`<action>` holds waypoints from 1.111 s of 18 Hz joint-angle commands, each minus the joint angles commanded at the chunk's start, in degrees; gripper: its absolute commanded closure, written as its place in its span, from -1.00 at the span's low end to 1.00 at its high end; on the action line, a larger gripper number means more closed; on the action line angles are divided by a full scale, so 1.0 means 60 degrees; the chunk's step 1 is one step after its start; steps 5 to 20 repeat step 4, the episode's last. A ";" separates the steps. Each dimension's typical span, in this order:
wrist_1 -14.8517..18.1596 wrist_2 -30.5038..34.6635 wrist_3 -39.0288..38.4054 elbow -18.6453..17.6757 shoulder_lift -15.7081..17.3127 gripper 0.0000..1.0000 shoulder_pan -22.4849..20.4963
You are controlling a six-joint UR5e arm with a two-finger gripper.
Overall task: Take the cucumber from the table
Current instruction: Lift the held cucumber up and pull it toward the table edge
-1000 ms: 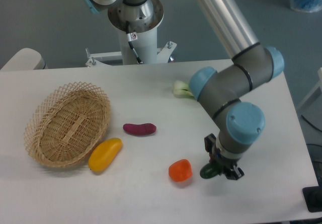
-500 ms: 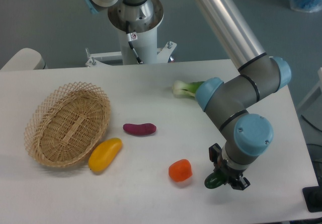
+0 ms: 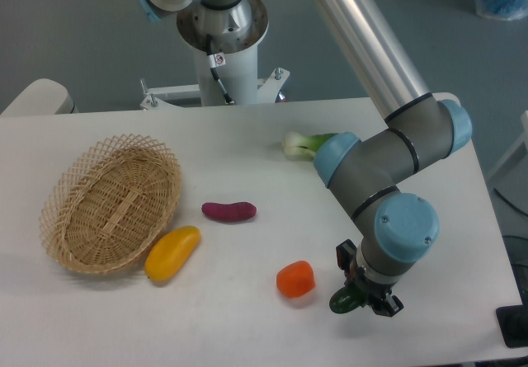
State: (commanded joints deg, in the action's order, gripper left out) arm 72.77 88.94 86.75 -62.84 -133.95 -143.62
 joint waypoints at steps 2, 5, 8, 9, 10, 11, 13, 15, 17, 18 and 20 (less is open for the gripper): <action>0.0000 0.0016 0.0030 -0.0015 0.0000 0.62 0.0000; -0.0015 0.0016 0.0044 -0.0029 0.0000 0.62 0.0000; -0.0015 0.0016 0.0044 -0.0029 0.0000 0.62 0.0000; -0.0015 0.0016 0.0044 -0.0029 0.0000 0.62 0.0000; -0.0015 0.0016 0.0044 -0.0029 0.0000 0.62 0.0000; -0.0015 0.0016 0.0044 -0.0029 0.0000 0.62 0.0000; -0.0015 0.0016 0.0044 -0.0029 0.0000 0.62 0.0000; -0.0015 0.0016 0.0044 -0.0029 0.0000 0.62 0.0000; -0.0015 0.0016 0.0044 -0.0029 0.0000 0.62 0.0000; -0.0015 0.0016 0.0044 -0.0029 0.0000 0.62 0.0000; -0.0015 0.0016 0.0044 -0.0029 0.0000 0.62 0.0000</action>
